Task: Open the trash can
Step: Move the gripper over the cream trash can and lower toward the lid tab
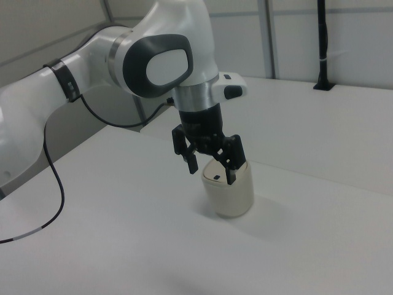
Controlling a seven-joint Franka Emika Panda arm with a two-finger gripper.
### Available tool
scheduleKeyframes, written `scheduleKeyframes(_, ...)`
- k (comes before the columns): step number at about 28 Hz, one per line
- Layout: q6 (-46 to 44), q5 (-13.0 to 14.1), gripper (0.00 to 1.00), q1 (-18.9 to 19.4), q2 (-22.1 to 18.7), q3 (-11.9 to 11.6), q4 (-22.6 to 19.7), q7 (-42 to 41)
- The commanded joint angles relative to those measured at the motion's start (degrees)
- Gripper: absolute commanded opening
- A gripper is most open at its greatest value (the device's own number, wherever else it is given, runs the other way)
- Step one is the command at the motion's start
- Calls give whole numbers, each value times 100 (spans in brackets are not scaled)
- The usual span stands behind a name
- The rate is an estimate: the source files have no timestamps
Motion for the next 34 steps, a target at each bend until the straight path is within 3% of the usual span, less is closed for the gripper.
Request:
scheduleKeyframes(1,201,-115,100,51,-23,0,-57,-70)
scheduleKeyframes(2,202,-115,96,51,-23,0,-57,-88)
scheduleKeyframes(4,202,-97,77,51,-23,8,-57,-96)
scheduleKeyframes(6,202,-71,56,51,-23,17,-57,-114)
scheduleKeyframes(7,202,-62,35,51,-23,26,-49,-97)
scheduleKeyframes(9,202,-62,18,51,-23,26,-48,-97)
scheduleKeyframes(10,202,-45,5,51,-23,35,-48,-62)
scheduleKeyframes(11,202,-18,0,59,-23,35,-48,-44)
scheduleKeyframes(15,307,263,0,112,-23,52,-40,9)
scheduleKeyframes(21,711,438,0,367,-23,52,-57,184)
scheduleKeyframes(26,1326,834,0,411,82,52,-75,448)
scheduleKeyframes(34,2107,887,0,762,451,79,-84,580)
